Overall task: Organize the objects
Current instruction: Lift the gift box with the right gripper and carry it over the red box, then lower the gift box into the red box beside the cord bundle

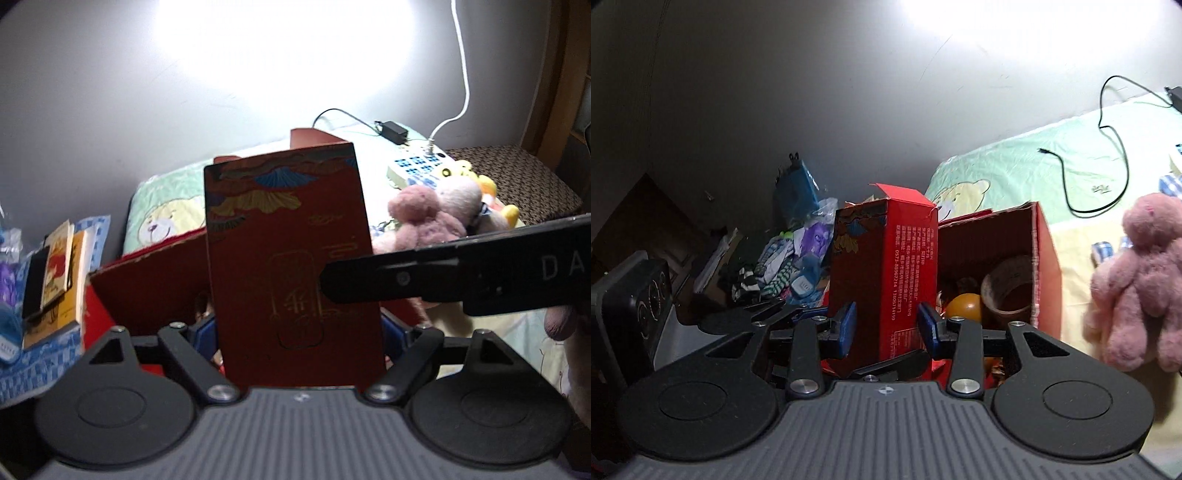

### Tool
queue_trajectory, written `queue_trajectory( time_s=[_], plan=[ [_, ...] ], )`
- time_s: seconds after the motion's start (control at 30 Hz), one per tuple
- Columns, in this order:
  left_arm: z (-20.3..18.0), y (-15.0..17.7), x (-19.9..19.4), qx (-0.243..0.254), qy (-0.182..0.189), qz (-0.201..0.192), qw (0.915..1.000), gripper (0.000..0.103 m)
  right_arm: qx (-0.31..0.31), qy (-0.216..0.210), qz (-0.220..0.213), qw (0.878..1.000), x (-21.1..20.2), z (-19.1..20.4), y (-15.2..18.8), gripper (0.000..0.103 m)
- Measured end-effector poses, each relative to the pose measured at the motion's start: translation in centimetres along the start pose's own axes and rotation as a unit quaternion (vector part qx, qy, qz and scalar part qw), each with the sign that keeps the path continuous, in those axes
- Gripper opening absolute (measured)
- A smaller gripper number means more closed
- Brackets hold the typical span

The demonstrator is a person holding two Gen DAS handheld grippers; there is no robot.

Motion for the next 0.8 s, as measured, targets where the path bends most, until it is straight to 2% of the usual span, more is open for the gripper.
queue_trajectory(
  time_s=[0.13, 0.4, 0.63, 0.8],
  plan=[
    [3.3, 1.2, 1.2, -0.036, -0.022, 0.025, 0.9988, 0.083, 0.009, -0.008, 0.053, 0.999, 4.3, 0.3, 0.4, 0.040],
    [7.4, 2.4, 4.2, -0.069, -0.056, 0.063, 0.9940, 0.083, 0.015, -0.010, 0.141, 0.990, 10.4, 0.6, 1.8, 0.040],
    [9.3, 4.0, 6.9, -0.093, -0.064, 0.110, 0.9875, 0.083, 0.024, -0.002, 0.186, 0.982, 13.7, -0.3, 2.2, 0.040],
    [9.9, 4.6, 8.0, -0.098, -0.082, 0.132, 0.9829, 0.083, 0.033, -0.007, 0.208, 0.978, 15.3, -1.0, 2.6, 0.040]
  ],
)
Point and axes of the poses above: each gripper's, at about its wrist camera, not at the fingertips, and x roughly the way its jaws point, z to its left, y to its underside, the point moved 6 cm from there along x, roughly the way its jaws point, and after that the axes turned 10 degrees about -z, right-handed, at the moved point
